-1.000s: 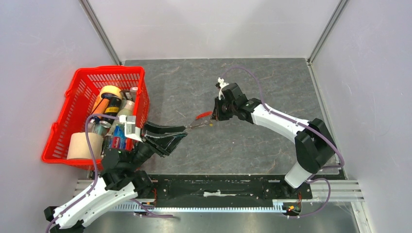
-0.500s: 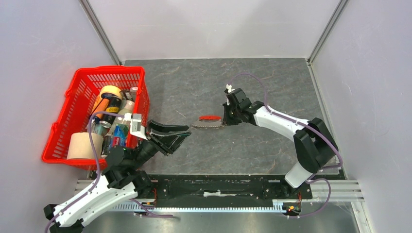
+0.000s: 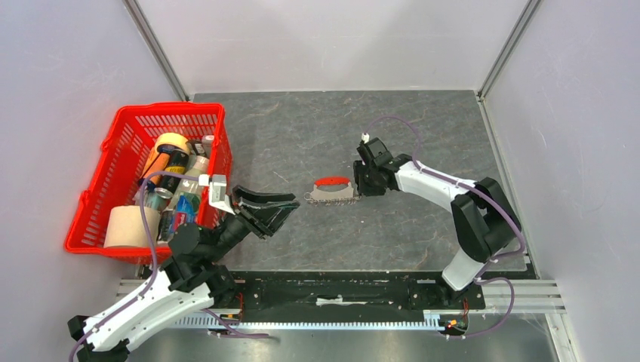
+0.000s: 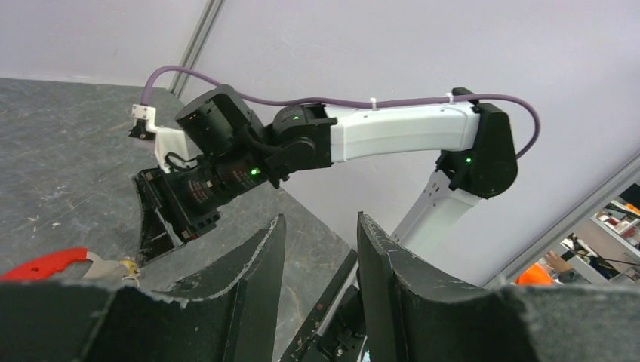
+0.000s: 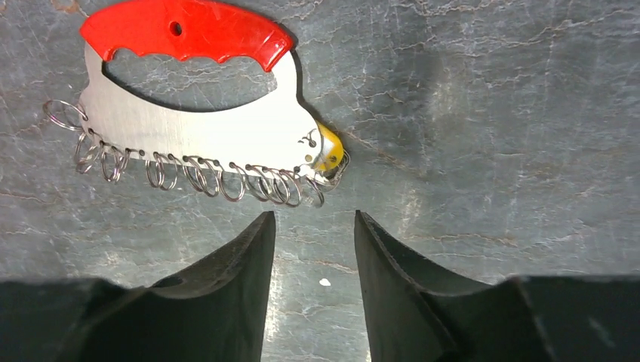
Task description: Put the keys on the keyring
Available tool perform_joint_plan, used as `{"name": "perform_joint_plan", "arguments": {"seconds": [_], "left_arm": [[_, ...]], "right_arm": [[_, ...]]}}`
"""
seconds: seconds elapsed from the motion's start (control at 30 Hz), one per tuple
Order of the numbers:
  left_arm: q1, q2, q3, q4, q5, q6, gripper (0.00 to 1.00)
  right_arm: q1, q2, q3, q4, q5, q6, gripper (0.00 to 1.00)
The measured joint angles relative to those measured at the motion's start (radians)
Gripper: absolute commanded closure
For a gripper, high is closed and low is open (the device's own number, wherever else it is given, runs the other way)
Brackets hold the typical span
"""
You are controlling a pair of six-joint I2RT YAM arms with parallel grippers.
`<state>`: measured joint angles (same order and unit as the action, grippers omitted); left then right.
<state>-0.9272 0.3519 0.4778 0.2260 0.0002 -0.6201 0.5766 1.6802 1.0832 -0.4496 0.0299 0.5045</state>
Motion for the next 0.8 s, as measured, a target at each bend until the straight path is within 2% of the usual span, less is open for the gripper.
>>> {"name": "perform_joint_plan", "arguments": {"seconds": [0.13, 0.3, 0.43, 0.8], "left_arm": [[0.0, 0.003, 0.008, -0.03, -0.013, 0.01, 0.53], [0.0, 0.005, 0.037, -0.073, -0.033, 0.023, 0.53], [0.0, 0.016, 0.056, -0.102, -0.051, 0.032, 0.47], [0.0, 0.067, 0.14, -0.196, -0.058, 0.063, 0.24]], "right_arm": [[0.002, -0.043, 0.007, -0.027, 0.02, -0.009, 0.37], [0.001, -0.189, 0.037, -0.061, 0.033, -0.027, 0.28], [0.002, -0.325, 0.053, -0.06, 0.038, -0.041, 0.05], [0.002, -0.519, 0.064, -0.098, 0.079, -0.091, 0.03]]}}
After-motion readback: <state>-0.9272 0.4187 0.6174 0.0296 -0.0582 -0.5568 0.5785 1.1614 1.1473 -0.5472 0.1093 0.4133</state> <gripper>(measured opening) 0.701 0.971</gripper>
